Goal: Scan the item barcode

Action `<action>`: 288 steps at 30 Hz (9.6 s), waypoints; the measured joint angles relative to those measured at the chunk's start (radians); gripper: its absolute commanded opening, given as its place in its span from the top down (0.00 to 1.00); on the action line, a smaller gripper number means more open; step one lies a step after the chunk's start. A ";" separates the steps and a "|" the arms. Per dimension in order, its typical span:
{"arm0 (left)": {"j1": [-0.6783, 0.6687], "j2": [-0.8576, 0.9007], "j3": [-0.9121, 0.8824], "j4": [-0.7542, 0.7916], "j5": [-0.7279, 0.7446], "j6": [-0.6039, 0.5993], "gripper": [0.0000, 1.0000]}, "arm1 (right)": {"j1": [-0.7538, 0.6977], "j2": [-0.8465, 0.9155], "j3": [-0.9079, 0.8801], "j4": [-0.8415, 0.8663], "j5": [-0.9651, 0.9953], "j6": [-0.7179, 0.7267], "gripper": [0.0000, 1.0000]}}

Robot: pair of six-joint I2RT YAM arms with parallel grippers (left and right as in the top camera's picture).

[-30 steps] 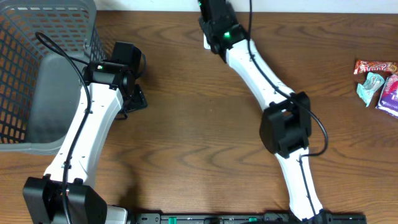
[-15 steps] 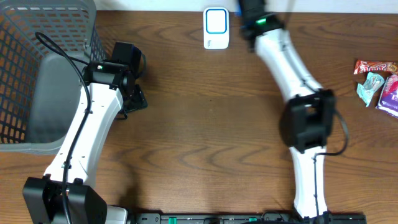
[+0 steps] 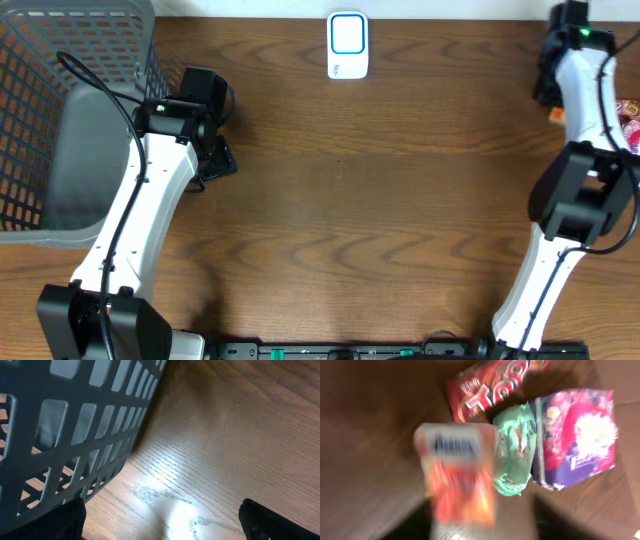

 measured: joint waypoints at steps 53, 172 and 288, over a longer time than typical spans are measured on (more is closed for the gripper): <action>0.000 0.000 -0.005 0.000 0.000 0.000 0.02 | 0.329 -1.614 -0.852 -0.529 -0.481 0.039 0.01; 0.000 0.000 -0.007 0.000 0.000 0.000 0.02 | 0.274 -2.343 -2.154 1.058 -0.558 -0.179 0.01; 0.215 -1.578 -1.383 1.172 0.459 0.508 0.02 | 0.274 -2.343 -2.155 1.059 -0.558 -0.179 0.01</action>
